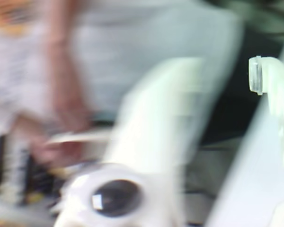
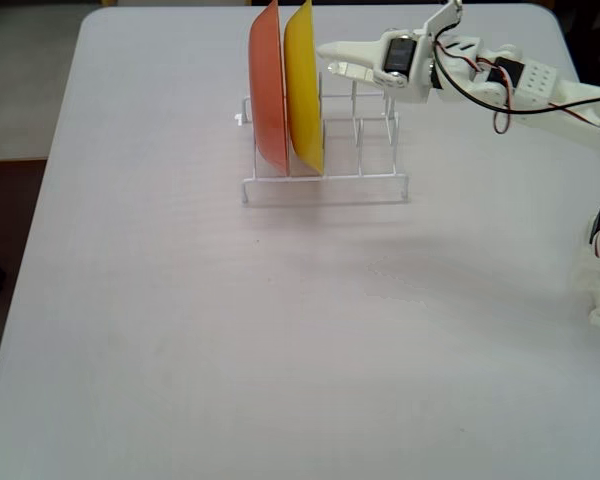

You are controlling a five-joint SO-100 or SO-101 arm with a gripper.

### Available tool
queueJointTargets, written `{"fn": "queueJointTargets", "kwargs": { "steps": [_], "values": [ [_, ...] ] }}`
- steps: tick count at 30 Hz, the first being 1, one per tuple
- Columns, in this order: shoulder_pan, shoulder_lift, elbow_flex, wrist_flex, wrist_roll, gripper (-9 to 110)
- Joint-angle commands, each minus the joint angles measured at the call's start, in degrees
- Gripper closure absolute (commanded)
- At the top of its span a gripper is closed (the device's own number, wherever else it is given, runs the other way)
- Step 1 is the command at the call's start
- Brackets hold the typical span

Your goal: Would you please take all the plates for me?

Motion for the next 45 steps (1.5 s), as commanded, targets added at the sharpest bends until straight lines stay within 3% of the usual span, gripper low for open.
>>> {"fn": "queueJointTargets", "kwargs": {
  "steps": [1,17,26,29,34,45],
  "values": [
    [2.64,-3.16,-10.02,5.27,-1.85,69],
    [5.10,-19.16,-27.86,10.72,-5.54,72],
    [5.27,-26.72,-35.77,10.72,-1.05,87],
    [5.27,-27.42,-36.39,10.72,0.79,100],
    [5.45,-25.31,-37.53,11.07,3.87,102],
    [5.45,-7.03,-47.72,29.97,12.92,102]
  ]
}}
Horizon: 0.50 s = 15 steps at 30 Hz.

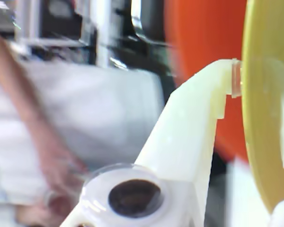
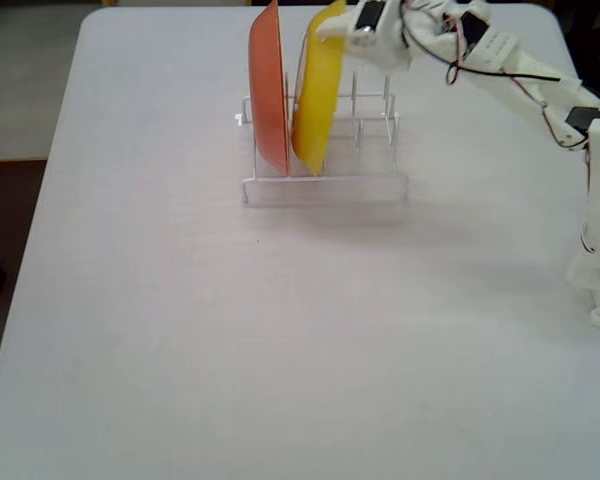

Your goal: Would you please take all the plates for me?

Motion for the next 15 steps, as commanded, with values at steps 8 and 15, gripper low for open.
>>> {"fn": "queueJointTargets", "kwargs": {
  "steps": [8,15],
  "values": [
    [-6.94,32.43,5.27,2.90,4.31,102],
    [-17.75,47.81,15.82,2.90,8.61,102]
  ]
}}
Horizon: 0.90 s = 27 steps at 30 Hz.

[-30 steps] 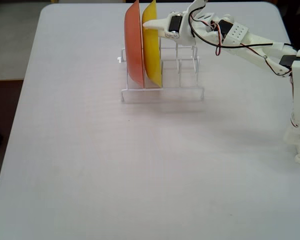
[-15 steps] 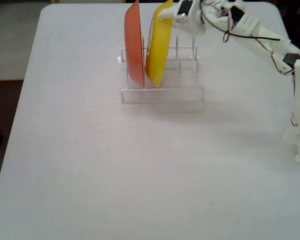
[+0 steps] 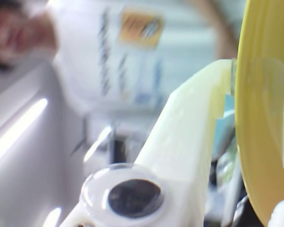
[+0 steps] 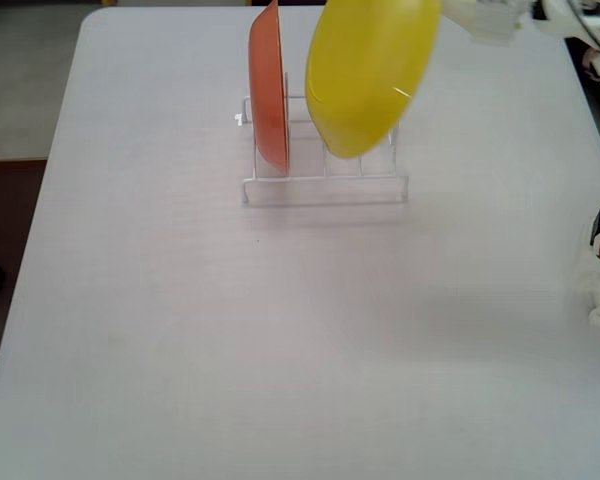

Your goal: Would you please take all the plates for me?

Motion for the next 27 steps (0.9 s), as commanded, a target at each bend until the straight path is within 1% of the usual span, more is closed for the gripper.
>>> {"fn": "queueJointTargets", "kwargs": {
  "steps": [1,5,9,12,14,18,27],
  "values": [
    [-6.86,11.34,3.25,0.00,2.46,102],
    [-16.08,15.03,9.58,-5.54,3.69,102],
    [-24.52,15.03,14.77,-15.73,0.97,102],
    [-28.21,12.74,17.05,-23.99,-1.49,102],
    [-29.62,10.63,18.02,-29.97,-3.96,102],
    [-30.06,4.48,17.75,-40.96,-5.27,102],
    [-30.59,-5.89,17.40,-55.37,-5.54,102]
  ]
}}
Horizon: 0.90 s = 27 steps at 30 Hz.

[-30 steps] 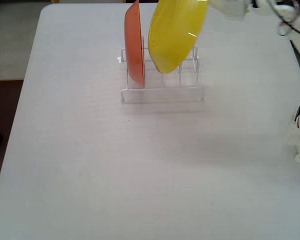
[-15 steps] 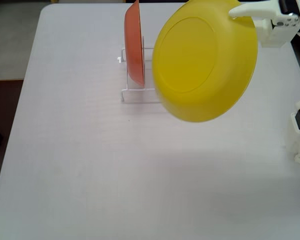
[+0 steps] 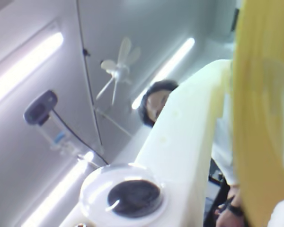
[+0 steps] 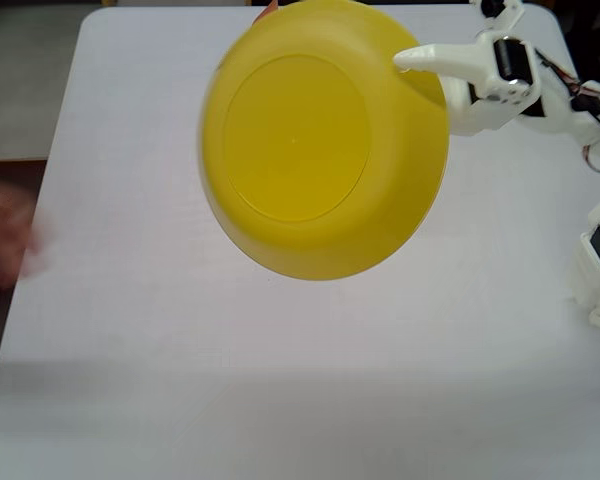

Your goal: Would you please take all the plates for me?

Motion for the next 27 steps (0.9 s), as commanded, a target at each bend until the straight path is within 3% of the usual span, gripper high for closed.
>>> {"fn": "queueJointTargets", "kwargs": {
  "steps": [1,16,22,27],
  "values": [
    [-0.53,-1.32,-1.93,-6.15,-0.26,102],
    [2.81,-2.46,-0.79,-6.77,2.20,102],
    [5.54,-1.58,-0.70,-0.88,-0.26,78],
    [7.38,-0.88,-0.70,0.18,-4.04,71]
  ]
}}
